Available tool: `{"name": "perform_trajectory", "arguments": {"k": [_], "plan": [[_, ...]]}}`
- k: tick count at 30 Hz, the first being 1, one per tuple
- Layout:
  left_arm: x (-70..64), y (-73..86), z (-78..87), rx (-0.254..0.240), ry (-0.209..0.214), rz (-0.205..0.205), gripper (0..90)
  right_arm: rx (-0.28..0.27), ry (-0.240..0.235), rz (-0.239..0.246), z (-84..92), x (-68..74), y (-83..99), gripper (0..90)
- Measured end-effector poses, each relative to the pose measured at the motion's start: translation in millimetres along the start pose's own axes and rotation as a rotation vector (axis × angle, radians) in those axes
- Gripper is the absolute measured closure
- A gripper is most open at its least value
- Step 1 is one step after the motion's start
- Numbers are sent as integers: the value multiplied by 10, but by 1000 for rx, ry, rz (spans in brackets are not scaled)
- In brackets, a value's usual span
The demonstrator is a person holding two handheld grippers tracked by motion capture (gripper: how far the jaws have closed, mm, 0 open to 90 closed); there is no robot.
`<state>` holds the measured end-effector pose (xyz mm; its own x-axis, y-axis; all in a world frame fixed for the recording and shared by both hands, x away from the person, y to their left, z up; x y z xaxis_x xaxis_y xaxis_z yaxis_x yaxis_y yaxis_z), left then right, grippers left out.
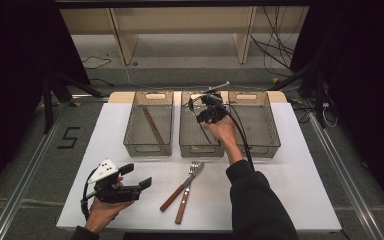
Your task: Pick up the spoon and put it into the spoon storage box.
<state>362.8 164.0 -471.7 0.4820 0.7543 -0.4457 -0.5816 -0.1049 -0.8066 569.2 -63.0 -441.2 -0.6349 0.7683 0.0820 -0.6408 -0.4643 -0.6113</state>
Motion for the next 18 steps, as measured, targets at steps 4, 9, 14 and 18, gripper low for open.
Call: {"name": "perform_trajectory", "arguments": {"k": [4, 9, 14, 18], "plan": [[2, 0, 2, 1, 1, 0, 123, -12, -12, 8, 38, 13, -16, 769], [1, 2, 1, 2, 0, 0, 123, -33, -37, 34, 139, 29, -17, 662], [-3, 4, -5, 2, 0, 2, 123, -74, -62, 79, 282, 75, 13, 544], [-5, 7, -8, 5, -1, 3, 123, -101, -66, 102, 415, 106, 86, 470]]}}
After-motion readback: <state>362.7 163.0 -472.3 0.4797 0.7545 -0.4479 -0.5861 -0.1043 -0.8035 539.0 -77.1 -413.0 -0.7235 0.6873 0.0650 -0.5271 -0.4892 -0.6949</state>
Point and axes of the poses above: each handheld gripper's, and its own axes: z roughly backward along the jaws, y roughly out of its underside, x roughly to its left, the point moved 7 cm from there along -z, roughly forward along the jaws, and after that the axes turned 15 degrees about z, right-handed, at the moved point
